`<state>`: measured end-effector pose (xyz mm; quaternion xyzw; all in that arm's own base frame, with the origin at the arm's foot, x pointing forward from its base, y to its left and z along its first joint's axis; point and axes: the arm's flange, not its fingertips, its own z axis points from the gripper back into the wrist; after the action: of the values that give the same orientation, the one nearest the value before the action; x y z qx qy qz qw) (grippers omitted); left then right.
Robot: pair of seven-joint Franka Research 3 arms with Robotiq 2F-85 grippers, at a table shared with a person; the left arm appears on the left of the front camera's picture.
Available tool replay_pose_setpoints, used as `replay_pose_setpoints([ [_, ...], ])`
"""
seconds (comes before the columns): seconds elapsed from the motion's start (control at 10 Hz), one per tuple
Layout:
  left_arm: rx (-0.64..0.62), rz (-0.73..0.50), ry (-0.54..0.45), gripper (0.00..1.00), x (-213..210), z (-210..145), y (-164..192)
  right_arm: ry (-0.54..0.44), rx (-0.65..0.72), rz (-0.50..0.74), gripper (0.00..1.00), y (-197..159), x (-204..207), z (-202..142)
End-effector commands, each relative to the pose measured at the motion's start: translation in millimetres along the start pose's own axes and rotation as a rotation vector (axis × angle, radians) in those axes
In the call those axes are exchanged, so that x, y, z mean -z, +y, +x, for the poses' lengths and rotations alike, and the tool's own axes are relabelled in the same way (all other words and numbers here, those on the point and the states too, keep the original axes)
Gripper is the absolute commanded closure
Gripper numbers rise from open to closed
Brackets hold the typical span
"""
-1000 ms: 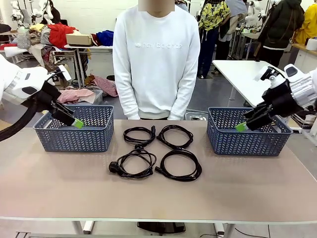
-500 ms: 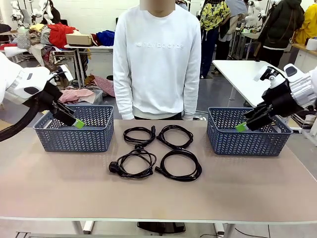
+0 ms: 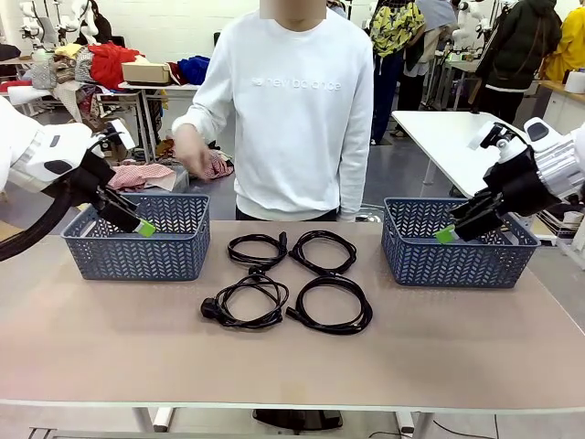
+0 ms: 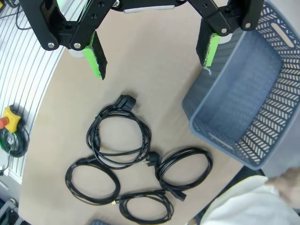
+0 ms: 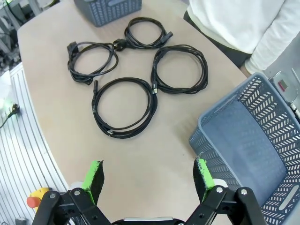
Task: Organize the cables according to human instructions.
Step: Pick up a bundle of cables and place it in the basket indicated by the human.
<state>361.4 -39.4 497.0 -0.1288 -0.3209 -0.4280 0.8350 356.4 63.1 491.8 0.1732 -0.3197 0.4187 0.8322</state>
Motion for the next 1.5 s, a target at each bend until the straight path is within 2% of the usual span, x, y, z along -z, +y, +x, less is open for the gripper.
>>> replay_pose_setpoints([
  [0.0,0.004,-0.015,-0.010,0.00,1,-2,2,-0.010,-0.006,0.009,0.00,-2,2,0],
  [1.2,0.004,-0.015,-0.010,0.00,1,-2,2,-0.010,-0.006,0.009,0.00,-2,2,0],
  [1.3,0.000,0.000,0.000,0.00,0,0,0,-0.010,-0.006,0.009,0.00,-2,2,0],
  [1.4,0.053,-0.009,0.037,0.00,5,10,0,-0.010,-0.006,0.009,0.00,-2,2,0],
])
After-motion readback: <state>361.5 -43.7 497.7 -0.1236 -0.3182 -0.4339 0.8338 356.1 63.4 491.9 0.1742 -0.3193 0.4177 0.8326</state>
